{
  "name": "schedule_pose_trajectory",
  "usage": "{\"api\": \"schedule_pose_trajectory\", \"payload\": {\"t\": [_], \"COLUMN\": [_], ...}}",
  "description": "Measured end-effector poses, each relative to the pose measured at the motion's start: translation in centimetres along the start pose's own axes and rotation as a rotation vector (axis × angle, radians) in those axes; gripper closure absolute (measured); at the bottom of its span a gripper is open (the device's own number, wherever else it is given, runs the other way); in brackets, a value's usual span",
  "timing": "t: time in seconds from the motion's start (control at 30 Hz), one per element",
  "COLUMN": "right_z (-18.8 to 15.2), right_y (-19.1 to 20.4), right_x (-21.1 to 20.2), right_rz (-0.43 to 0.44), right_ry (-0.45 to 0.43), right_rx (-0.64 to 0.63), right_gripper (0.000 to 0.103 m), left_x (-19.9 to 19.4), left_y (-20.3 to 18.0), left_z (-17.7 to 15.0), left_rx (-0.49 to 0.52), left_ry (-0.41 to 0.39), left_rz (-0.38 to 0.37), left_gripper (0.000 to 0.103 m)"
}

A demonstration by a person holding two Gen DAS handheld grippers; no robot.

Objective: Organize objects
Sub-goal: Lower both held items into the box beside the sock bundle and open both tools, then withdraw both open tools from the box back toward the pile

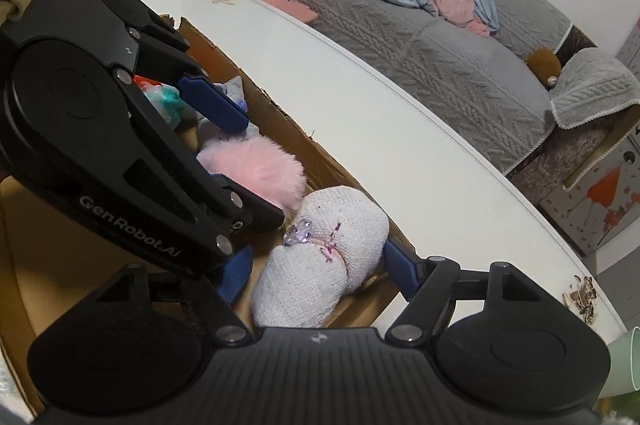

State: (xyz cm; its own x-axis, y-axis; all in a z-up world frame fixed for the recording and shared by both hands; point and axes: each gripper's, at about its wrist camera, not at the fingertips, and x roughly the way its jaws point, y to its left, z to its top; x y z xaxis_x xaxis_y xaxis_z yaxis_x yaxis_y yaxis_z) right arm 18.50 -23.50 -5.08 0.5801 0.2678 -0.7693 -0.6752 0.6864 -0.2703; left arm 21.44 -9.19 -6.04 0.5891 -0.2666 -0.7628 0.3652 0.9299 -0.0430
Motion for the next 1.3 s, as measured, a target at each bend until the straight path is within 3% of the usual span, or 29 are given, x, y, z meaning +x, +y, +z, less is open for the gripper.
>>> {"api": "schedule_pose_trajectory", "payload": {"t": [0.27,0.9,1.3], "right_z": [0.6,1.1,1.1], "right_y": [-0.1,1.4,3.4], "right_x": [-0.5,-1.5,-3.7], "right_rz": [-0.003,-0.04,-0.028], "right_ry": [0.028,0.09,0.062], "right_rx": [0.001,0.052,0.059], "right_gripper": [0.027,0.018,0.014], "left_x": [-1.5,-4.6,-7.9], "left_y": [0.0,-0.1,0.0], "left_z": [-0.3,-1.3,-3.0], "left_rx": [-0.037,-0.087,-0.09], "left_ry": [0.039,0.055,0.046], "left_rz": [0.046,0.064,0.079], "left_gripper": [0.02,0.018,0.016]}}
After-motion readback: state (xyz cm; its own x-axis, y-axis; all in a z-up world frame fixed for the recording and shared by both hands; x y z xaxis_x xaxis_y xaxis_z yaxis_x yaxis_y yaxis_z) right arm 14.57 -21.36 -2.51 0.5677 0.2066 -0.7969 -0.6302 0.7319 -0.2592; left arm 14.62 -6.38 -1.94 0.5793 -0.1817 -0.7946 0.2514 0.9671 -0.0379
